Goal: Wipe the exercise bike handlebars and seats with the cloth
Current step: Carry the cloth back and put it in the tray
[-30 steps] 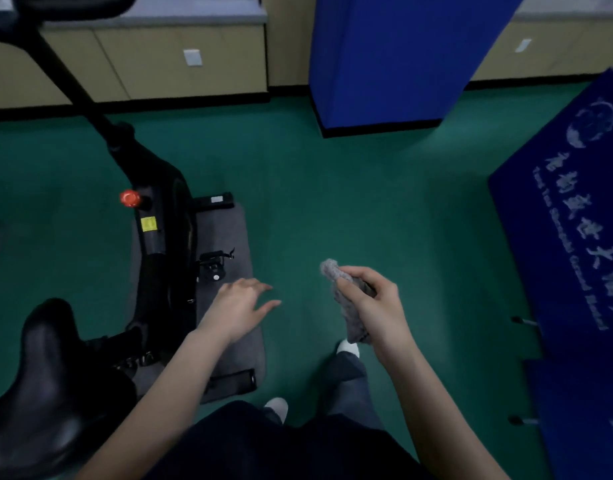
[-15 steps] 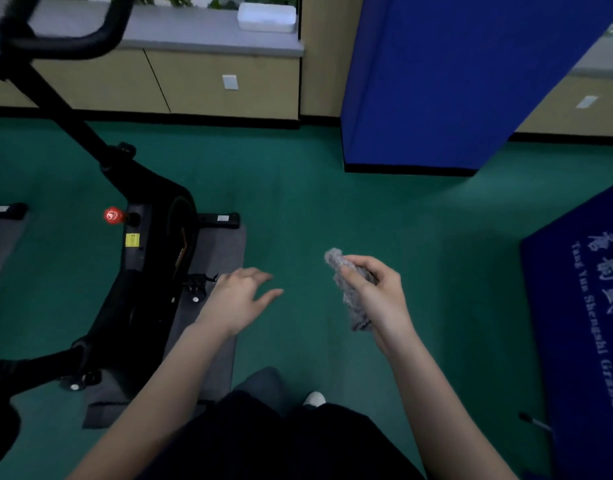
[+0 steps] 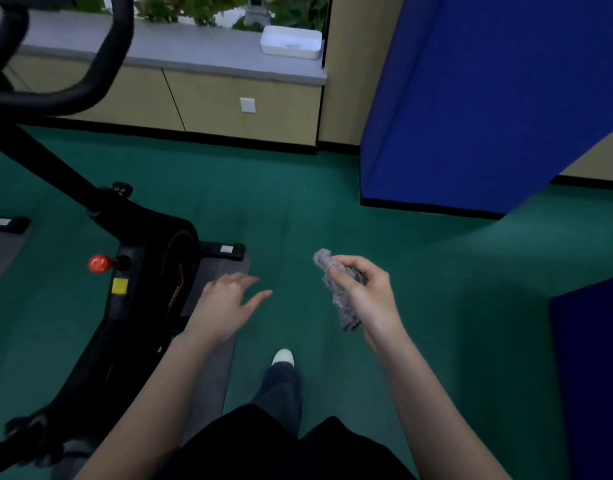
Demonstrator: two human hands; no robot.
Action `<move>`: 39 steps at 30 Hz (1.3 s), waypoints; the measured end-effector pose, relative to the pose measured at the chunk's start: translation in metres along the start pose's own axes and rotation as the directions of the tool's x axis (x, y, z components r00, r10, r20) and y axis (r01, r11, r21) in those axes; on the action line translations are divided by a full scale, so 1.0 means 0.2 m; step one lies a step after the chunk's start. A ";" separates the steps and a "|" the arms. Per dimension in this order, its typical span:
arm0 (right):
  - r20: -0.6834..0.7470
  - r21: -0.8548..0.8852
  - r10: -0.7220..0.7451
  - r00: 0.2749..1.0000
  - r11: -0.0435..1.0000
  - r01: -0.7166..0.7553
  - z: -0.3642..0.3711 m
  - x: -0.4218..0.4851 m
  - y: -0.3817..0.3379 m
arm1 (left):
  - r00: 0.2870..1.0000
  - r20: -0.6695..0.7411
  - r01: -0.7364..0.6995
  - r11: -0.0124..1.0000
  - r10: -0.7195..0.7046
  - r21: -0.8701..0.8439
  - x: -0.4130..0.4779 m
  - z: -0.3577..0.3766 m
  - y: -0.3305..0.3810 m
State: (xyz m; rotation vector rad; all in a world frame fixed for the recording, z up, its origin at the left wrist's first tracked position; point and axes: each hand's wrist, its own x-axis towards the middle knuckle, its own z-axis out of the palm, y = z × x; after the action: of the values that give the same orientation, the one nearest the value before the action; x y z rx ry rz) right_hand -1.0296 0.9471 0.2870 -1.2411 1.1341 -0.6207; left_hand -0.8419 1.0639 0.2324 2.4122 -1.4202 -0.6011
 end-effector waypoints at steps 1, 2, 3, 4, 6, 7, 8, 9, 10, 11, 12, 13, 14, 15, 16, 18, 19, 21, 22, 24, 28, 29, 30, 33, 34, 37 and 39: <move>0.009 -0.003 0.002 1.000 1.000 -0.002 0.03 0.08 -0.04 | 1.000 -0.004 -0.004 1.000 0.004 -0.002 0.09 -0.03 -0.01; 0.016 -0.011 0.004 1.000 1.000 -0.004 0.05 0.15 -0.07 | 1.000 -0.012 -0.009 1.000 0.009 -0.004 0.18 -0.06 -0.02; 0.018 -0.017 0.007 1.000 1.000 -0.007 0.08 0.23 -0.10 | 1.000 -0.011 -0.010 1.000 0.010 0.000 0.27 -0.09 -0.03; 0.016 -0.022 0.008 1.000 1.000 -0.007 0.10 0.30 -0.13 | 1.000 -0.010 -0.018 1.000 0.018 0.002 0.35 -0.13 -0.04; 0.003 -0.022 0.006 1.000 1.000 -0.006 0.15 0.43 -0.18 | 1.000 0.013 -0.024 1.000 0.024 0.016 0.51 -0.19 -0.03; -0.004 -0.022 0.011 1.000 1.000 -0.011 0.17 0.49 -0.20 | 0.999 0.034 -0.021 0.999 0.020 0.032 0.57 -0.21 -0.03; -0.007 -0.025 0.015 1.000 1.000 -0.015 0.19 0.55 -0.22 | 0.999 0.045 -0.026 0.999 0.024 0.041 0.64 -0.22 -0.03; -0.007 -0.027 0.020 1.000 0.999 -0.020 0.20 0.60 -0.24 | 0.998 0.057 -0.025 0.999 0.022 0.044 0.69 -0.24 -0.03; -0.003 -0.027 0.026 1.000 0.999 -0.026 0.21 0.65 -0.27 | 0.998 0.061 -0.028 0.999 0.026 0.041 0.74 -0.24 -0.03; 0.001 -0.028 0.032 0.999 0.999 -0.032 0.22 0.70 -0.29 | 0.997 0.070 -0.025 0.999 0.022 0.034 0.79 -0.25 -0.03; 0.000 -0.030 0.037 0.999 0.999 -0.037 0.23 0.76 -0.31 | 0.997 0.078 -0.024 0.999 0.022 0.023 0.85 -0.25 -0.04; -0.005 -0.030 0.041 0.999 0.999 -0.041 0.23 0.82 -0.33 | 0.996 0.093 -0.015 1.000 0.014 0.011 0.90 -0.25 -0.04; -0.008 -0.030 0.046 0.999 0.998 -0.047 0.23 0.88 -0.35 | 0.995 0.097 -0.014 1.000 0.015 -0.007 0.96 -0.24 -0.06; -0.009 -0.032 0.052 0.999 0.998 -0.052 0.23 0.94 -0.36 | 0.995 0.105 -0.002 1.000 0.004 -0.026 1.01 -0.24 -0.07; -0.008 -0.036 0.054 0.998 0.998 -0.055 0.23 1.01 -0.38 | 0.994 0.106 0.007 0.999 -0.002 -0.044 1.07 -0.24 -0.08; 0.003 -0.048 0.058 0.998 0.997 -0.058 0.22 1.15 -0.41 | 0.994 0.109 0.034 0.998 -0.027 -0.062 1.19 -0.25 -0.09; 0.012 -0.051 0.060 0.998 0.997 -0.060 0.22 1.23 -0.44 | 0.994 0.105 0.050 0.996 -0.043 -0.068 1.25 -0.26 -0.09; 0.023 -0.052 0.054 0.998 0.997 -0.053 0.22 1.40 -0.49 | 0.994 0.084 0.071 0.995 -0.065 -0.071 1.40 -0.28 -0.10; 0.032 -0.050 0.045 0.998 0.998 -0.044 0.22 1.49 -0.51 | 0.994 0.073 0.081 0.995 -0.076 -0.066 1.48 -0.30 -0.09; 0.064 -0.053 0.025 0.998 0.998 -0.021 0.21 1.68 -0.58 | 0.993 0.057 0.106 0.993 -0.102 -0.059 1.64 -0.33 -0.06; 0.102 -0.047 0.009 0.995 0.999 -0.004 0.17 2.04 -0.72 | 0.990 0.026 0.138 0.988 -0.137 -0.065 2.00 -0.42 0.04; 0.115 -0.052 0.004 0.993 0.999 0.002 0.15 2.12 -0.75 | 0.989 0.012 0.146 0.987 -0.146 -0.062 2.09 -0.44 0.07; 0.127 -0.058 -0.003 0.992 0.998 0.011 0.14 2.20 -0.78 | 0.989 -0.004 0.149 0.987 -0.150 -0.060 2.16 -0.46 0.11; 0.142 -0.054 -0.006 0.990 0.998 0.013 0.13 2.43 -0.87 | 0.987 -0.039 0.155 0.984 -0.159 -0.086 2.37 -0.52 0.19; 0.137 -0.045 -0.001 0.991 0.999 0.007 0.13 2.50 -0.89 | 0.987 -0.038 0.152 0.984 -0.156 -0.096 2.42 -0.54 0.21; 0.142 -0.020 -0.006 0.990 1.000 0.009 0.16 2.66 -0.96 | 0.987 -0.035 0.154 0.984 -0.158 -0.092 2.55 -0.59 0.19; 0.156 -0.021 -0.006 0.988 1.000 0.010 0.20 2.78 -1.00 | 0.982 -0.036 0.179 0.980 -0.183 -0.091 2.64 -0.62 0.16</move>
State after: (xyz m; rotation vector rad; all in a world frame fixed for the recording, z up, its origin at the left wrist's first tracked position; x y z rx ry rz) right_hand -0.7514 0.4249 0.2931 -1.2904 1.0084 -0.5093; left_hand -0.5790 0.5885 0.2435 2.4856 -1.1402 -0.6333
